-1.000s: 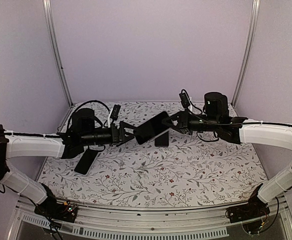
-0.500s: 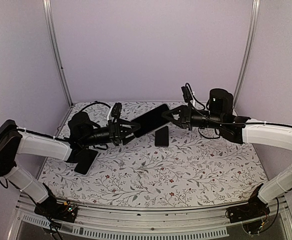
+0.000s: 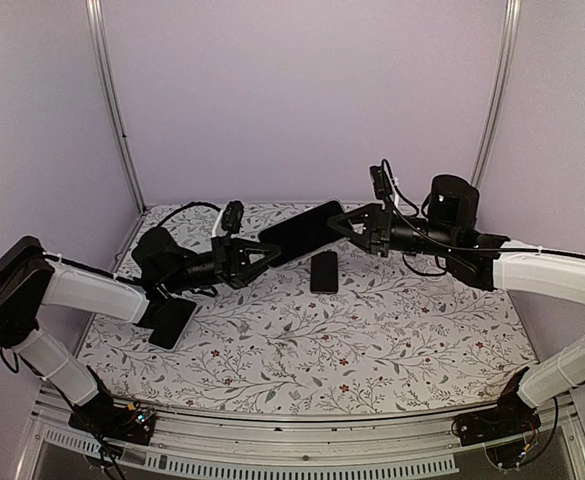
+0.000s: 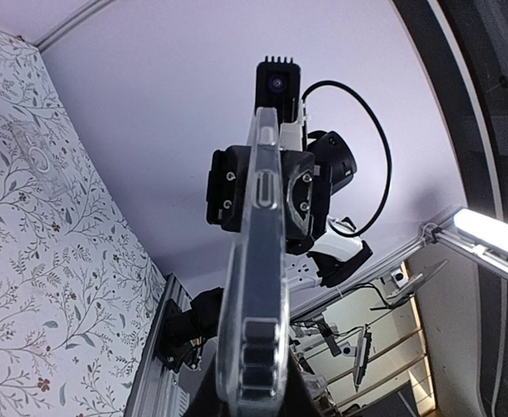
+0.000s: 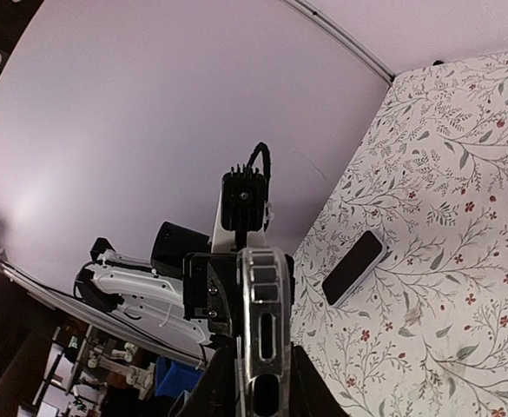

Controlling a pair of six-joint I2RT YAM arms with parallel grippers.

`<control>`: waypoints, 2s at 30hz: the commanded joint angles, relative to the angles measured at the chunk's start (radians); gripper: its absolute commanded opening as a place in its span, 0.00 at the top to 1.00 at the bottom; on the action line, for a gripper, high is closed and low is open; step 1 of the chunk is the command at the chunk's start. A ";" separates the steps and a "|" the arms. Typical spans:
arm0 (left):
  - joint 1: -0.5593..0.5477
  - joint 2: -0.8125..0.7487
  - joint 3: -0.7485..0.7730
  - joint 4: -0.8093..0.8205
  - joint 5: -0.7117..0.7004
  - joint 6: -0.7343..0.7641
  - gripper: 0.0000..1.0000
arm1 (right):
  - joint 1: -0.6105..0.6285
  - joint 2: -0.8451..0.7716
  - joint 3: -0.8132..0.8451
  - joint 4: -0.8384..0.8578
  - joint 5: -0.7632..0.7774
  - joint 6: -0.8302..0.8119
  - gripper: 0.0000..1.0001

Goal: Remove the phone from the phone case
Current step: Pass from the right arm to the left, then remove the top right corner of the phone case from the phone.

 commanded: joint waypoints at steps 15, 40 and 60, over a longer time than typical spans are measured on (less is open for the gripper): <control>-0.004 -0.094 -0.001 -0.035 -0.046 0.056 1.00 | -0.055 -0.154 -0.117 -0.066 0.084 -0.079 0.36; -0.009 -0.114 0.046 -0.070 -0.020 0.064 1.00 | -0.056 -0.105 -0.078 -0.183 0.113 -0.152 0.68; 0.001 -0.191 0.006 -0.079 -0.077 0.063 1.00 | -0.056 -0.026 -0.090 -0.160 0.124 -0.166 0.71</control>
